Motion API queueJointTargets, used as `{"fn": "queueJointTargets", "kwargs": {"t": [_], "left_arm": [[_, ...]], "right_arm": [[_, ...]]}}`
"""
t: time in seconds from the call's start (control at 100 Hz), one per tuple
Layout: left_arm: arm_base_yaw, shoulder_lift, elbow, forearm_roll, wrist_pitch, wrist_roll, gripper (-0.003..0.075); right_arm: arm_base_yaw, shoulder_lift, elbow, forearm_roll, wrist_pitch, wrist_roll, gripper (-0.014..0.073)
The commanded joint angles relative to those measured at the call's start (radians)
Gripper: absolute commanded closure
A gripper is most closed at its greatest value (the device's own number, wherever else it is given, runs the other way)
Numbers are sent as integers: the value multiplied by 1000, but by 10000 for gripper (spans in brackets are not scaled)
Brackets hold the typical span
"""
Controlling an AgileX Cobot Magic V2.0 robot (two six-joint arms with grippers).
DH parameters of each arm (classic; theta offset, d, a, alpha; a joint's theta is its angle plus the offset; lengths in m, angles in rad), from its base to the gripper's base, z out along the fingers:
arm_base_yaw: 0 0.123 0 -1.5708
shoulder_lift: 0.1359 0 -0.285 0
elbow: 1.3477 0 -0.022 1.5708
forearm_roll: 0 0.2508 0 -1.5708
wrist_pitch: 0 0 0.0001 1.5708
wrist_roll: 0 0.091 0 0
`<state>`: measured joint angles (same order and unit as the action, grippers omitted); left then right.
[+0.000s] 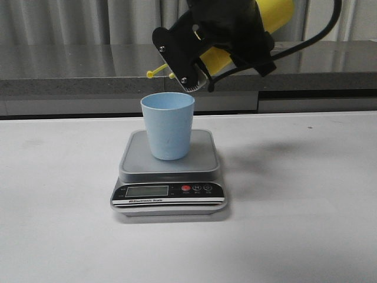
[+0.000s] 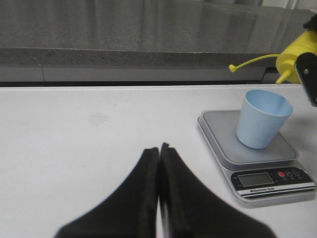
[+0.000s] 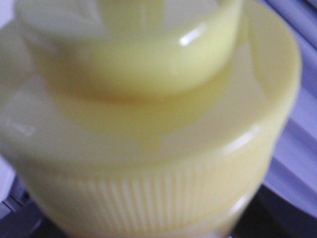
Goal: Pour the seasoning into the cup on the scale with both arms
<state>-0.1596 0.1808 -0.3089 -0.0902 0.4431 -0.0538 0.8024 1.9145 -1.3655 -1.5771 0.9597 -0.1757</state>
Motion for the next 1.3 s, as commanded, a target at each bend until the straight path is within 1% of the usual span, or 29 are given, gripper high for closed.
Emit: {"fn": "queueJointTargets", "kwargs": {"t": [0.0,0.11,0.22,0.31,0.45,0.56,0.64,0.74,0.88,1.11,1.18,1.29], "left_arm": [[1,10,-27,-5,-83,-10,741],[1,10,-27,-5,-83,-10,741],[1,10,-27,-5,-83,-10,741],[1,10,-27,-5,-83,-10,741],[1,10,-27,-5,-83,-10,741],[1,10,-27,-5,-83,-10,741],[1,10,-27,-5,-83,-10,741],[1,10,-27,-5,-83,-10,741],[1,10,-27,-5,-83,-10,741],[1,10,-27,-5,-83,-10,741],[1,10,-27,-5,-83,-10,741],[1,10,-27,-5,-83,-10,741]], "right_arm": [[2,-58,-32,-33,19,91,339],[-5,-87,-32,70,-42,181,342],[-39,-142,-32,212,-91,286,387],[-83,-190,-32,312,-133,344,414],[-188,-267,-32,465,-232,424,417],[-293,-313,-32,594,-309,477,417],[-376,-331,-25,702,-366,489,417],[-466,-346,3,789,-449,490,417],[-586,-357,87,889,-612,494,417],[-764,-357,297,1084,-973,533,417],[-793,-357,368,1114,-1102,538,417],[-807,-355,467,1114,-1326,544,417]]}}
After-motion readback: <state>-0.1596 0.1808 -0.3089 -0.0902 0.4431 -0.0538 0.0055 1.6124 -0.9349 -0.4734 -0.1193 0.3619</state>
